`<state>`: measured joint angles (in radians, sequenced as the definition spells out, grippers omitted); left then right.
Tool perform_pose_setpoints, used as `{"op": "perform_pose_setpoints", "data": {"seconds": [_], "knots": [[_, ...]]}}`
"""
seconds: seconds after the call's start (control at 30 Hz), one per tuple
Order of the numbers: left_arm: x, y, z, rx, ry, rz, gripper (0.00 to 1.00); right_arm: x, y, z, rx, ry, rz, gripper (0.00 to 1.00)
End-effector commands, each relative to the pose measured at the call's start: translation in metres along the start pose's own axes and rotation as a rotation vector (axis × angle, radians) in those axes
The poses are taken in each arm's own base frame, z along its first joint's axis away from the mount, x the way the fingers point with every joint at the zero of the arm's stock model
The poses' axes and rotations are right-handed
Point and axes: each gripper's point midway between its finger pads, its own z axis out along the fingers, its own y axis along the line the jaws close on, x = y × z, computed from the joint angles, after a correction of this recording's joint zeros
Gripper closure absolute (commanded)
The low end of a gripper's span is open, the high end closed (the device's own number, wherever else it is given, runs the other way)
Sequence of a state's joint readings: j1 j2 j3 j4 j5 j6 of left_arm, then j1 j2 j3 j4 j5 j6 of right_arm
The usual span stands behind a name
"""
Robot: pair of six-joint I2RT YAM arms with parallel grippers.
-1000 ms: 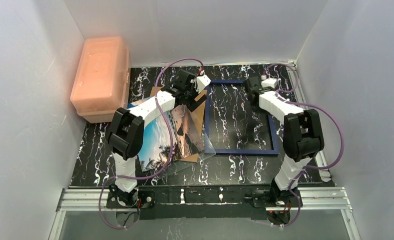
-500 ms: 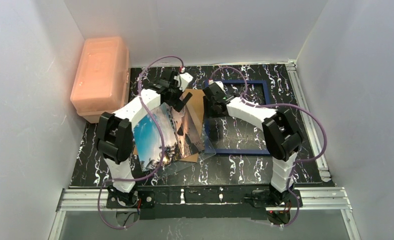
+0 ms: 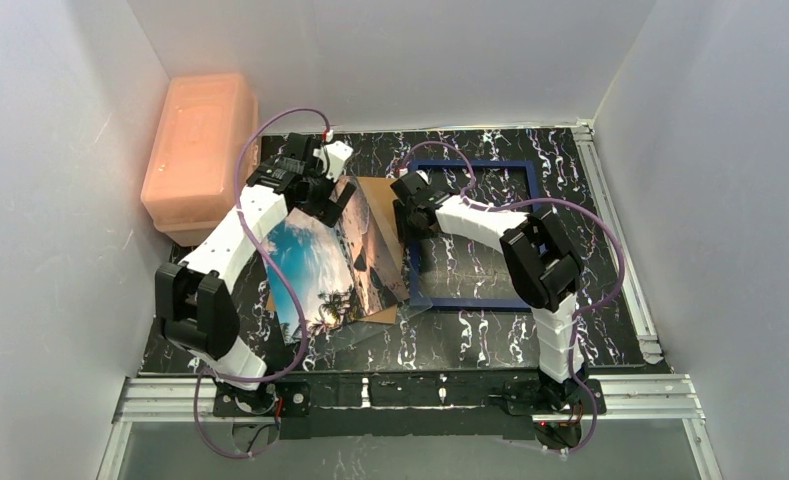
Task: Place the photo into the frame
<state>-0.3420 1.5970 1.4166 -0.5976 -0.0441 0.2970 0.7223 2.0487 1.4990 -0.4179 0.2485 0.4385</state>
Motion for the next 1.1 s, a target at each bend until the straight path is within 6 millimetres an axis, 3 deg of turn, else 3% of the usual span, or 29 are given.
{"op": "perform_pose_setpoints", "data": {"seconds": [0.0, 0.23, 0.57, 0.73, 0.9, 1.07], "knots": [[0.017, 0.001, -0.02, -0.004, 0.026, -0.019, 0.01, -0.001, -0.011, 0.002, 0.053, 0.006, -0.037, 0.46], [0.022, 0.001, -0.024, -0.008, 0.028, -0.019, 0.02, 0.001, -0.024, 0.001, 0.083, 0.003, -0.043, 0.48], [0.024, 0.001, -0.032, -0.008, 0.033, -0.027, 0.01, 0.009, -0.021, 0.02, 0.08, 0.039, -0.052, 0.46], [0.026, 0.0, -0.04, -0.007, 0.032, -0.024, 0.02, 0.008, -0.032, 0.023, 0.132, 0.03, -0.067, 0.54], [0.021, -0.001, -0.05, 0.004, 0.02, -0.033, 0.02, -0.02, -0.04, 0.0, 0.175, -0.041, -0.083, 0.83], [0.015, -0.011, -0.057, 0.06, 0.0, -0.07, 0.02, -0.067, -0.047, -0.041, 0.217, -0.133, -0.111, 0.92]]}}
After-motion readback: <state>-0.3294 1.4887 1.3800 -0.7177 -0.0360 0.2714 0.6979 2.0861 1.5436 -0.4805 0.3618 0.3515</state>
